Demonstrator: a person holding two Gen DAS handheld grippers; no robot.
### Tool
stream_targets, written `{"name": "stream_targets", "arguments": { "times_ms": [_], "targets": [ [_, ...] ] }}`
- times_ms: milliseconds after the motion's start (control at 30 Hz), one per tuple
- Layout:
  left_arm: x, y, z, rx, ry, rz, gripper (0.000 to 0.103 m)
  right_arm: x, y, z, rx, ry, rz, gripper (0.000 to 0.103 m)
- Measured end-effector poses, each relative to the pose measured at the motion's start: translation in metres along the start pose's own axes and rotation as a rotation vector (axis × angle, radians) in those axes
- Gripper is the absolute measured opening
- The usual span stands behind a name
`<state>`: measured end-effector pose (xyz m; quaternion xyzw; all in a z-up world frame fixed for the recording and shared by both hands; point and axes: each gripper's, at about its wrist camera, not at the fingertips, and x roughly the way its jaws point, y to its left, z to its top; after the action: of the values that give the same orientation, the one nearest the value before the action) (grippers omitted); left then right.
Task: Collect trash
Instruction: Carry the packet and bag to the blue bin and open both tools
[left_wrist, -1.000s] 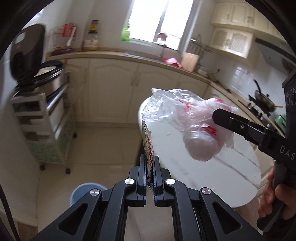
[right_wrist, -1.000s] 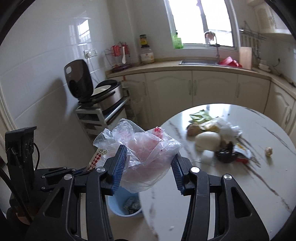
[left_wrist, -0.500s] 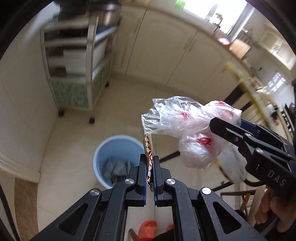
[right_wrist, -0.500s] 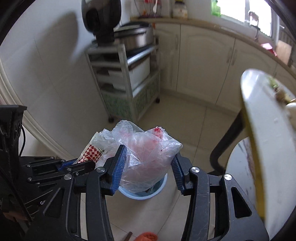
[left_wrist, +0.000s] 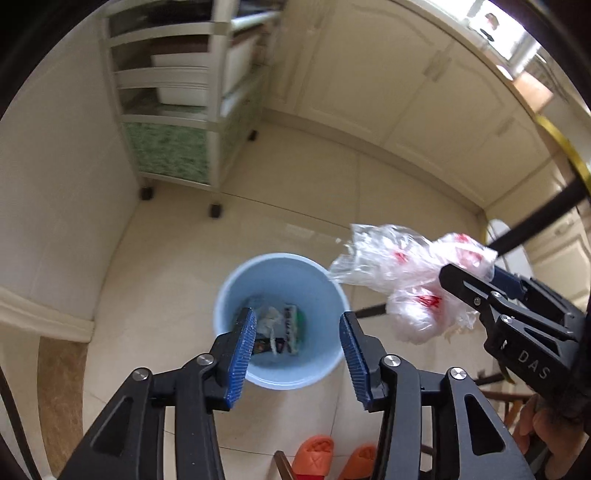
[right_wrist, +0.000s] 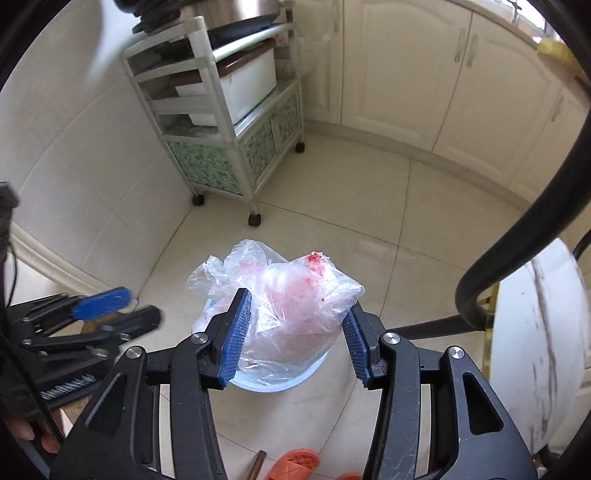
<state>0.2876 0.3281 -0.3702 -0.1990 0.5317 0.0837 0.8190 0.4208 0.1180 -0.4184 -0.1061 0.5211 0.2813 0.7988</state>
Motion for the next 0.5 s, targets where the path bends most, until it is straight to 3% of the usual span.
{"name": "stream_targets", "arguments": {
  "times_ms": [100, 233, 300, 500],
  "targets": [
    [-0.02, -0.002, -0.005, -0.026, -0.043, 0.046, 0.052, -0.002, 0.002, 0.002, 0.023, -0.021, 0.033, 0.059],
    [-0.053, -0.015, -0.021, -0.021, -0.113, 0.066, 0.06, -0.013, 0.008, 0.004, 0.032, -0.047, 0.028, 0.091],
    [-0.073, -0.021, -0.031, -0.018, -0.153, 0.066, 0.066, -0.031, 0.008, 0.004, 0.03, -0.093, 0.045, 0.092],
    [-0.149, -0.055, -0.051, 0.021, -0.31, 0.04, 0.07, -0.114, 0.005, 0.009, 0.061, -0.236, 0.068, 0.098]
  ]
}}
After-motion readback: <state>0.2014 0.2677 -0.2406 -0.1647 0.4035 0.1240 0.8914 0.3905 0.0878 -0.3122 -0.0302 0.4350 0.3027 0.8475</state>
